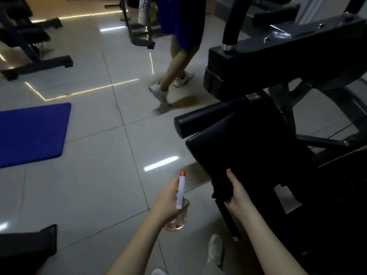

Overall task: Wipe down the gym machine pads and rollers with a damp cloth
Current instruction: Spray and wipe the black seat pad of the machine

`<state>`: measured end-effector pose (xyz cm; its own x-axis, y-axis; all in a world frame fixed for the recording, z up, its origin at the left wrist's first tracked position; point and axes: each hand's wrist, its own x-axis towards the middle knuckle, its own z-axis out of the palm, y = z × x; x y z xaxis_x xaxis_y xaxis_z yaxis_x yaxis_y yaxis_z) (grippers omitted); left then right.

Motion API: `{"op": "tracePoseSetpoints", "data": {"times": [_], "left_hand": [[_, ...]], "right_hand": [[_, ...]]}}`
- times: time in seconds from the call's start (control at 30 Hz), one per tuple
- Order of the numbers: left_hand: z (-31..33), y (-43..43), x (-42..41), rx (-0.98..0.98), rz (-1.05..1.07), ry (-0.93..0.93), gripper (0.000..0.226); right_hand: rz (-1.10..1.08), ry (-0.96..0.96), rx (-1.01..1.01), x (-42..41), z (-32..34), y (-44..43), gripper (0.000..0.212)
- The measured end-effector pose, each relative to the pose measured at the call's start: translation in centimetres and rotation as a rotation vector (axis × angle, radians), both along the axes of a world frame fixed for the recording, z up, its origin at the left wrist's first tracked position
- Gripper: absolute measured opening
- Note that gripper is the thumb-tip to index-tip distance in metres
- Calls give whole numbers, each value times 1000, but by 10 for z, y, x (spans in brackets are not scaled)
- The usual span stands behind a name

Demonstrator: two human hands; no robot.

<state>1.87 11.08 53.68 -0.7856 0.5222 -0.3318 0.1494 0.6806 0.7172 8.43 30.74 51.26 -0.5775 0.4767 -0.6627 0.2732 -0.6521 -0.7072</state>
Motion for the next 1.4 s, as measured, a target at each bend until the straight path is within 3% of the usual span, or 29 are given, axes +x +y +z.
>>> {"op": "tracePoseSetpoints", "data": {"times": [0.17,0.3,0.47,0.67,0.77,1.0,1.17,1.27,1.4], "left_hand": [[2,36,-9,-32,-28,-3,51],[2,62,-20,-59,26,-10,48],[-17,90,-34,-65,63,-21,48],[-36,105,-46,-49,179,-60,34],[-45,106,-47,-48,109,-73,39],[-66,99,-39,-63,95,-83,12],[-67,98,-56,-1,220,-95,27],[-69,98,-70,11,229,-102,62],[-70,102,-73,19,160,-104,51]], "right_hand": [[43,-32,18,-6,-5,40,50],[141,-179,130,-24,-15,67,94],[283,-186,308,-44,-29,91,68],[267,-168,387,-51,-43,94,60],[252,-185,404,-49,-58,91,61],[197,-222,470,-44,-86,75,60],[168,-204,503,-53,-94,69,57],[149,-193,496,-57,-100,66,55],[150,-189,499,-55,-109,61,51]]}}
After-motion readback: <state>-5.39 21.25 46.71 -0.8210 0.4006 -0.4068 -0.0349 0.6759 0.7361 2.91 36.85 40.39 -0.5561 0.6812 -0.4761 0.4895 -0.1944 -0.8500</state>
